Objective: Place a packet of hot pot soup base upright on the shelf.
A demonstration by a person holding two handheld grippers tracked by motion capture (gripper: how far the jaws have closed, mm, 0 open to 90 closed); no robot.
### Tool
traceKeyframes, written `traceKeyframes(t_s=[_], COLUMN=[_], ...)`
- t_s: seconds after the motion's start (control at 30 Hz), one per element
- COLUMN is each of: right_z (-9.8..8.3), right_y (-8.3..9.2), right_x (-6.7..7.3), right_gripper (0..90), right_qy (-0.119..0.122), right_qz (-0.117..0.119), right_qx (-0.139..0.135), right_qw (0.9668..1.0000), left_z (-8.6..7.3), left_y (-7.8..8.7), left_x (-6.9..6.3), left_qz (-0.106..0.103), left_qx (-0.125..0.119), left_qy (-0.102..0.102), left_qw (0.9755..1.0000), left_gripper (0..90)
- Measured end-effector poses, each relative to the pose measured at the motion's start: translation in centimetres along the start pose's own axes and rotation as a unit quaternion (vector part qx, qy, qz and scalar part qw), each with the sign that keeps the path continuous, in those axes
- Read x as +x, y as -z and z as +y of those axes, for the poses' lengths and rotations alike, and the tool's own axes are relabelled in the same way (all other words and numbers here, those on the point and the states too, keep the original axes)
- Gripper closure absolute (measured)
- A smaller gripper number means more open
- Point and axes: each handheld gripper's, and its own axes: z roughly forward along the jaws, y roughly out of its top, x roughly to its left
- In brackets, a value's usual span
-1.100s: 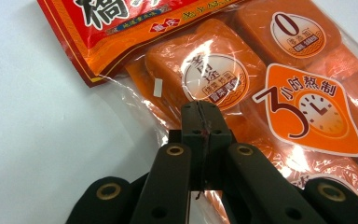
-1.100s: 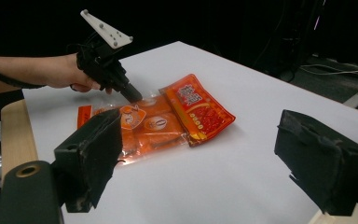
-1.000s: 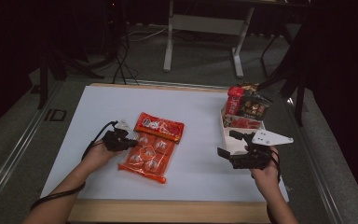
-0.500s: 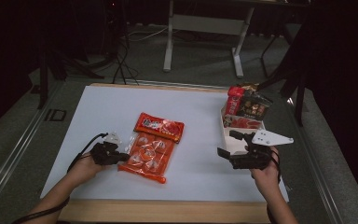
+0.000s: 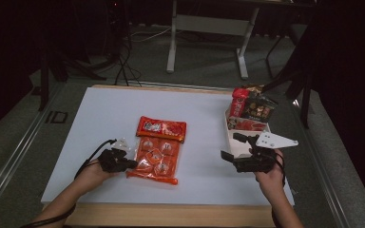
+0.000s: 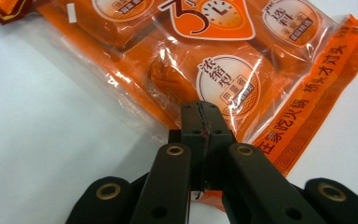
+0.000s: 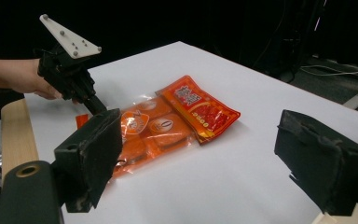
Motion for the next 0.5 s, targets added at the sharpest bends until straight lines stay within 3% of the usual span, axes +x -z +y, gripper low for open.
traceKeyframes(t_s=[0.3,0.5], right_z=[0.0,-0.1], right_y=[-0.2,-0.1], right_x=[0.0,0.0], right_gripper=[14.8,14.9], right_qy=[0.002,0.001], right_qz=[0.003,0.001], right_qx=[0.002,0.003], right_qw=[1.0000,1.0000], left_z=[0.7,0.7], left_y=[-0.9,-0.8], left_x=[-1.1,-0.9], left_qz=[-0.018,-0.029], left_qx=[-0.006,-0.012], left_qy=[0.000,0.012], left_qw=[0.9998,0.9994], left_gripper=[89.9,89.7])
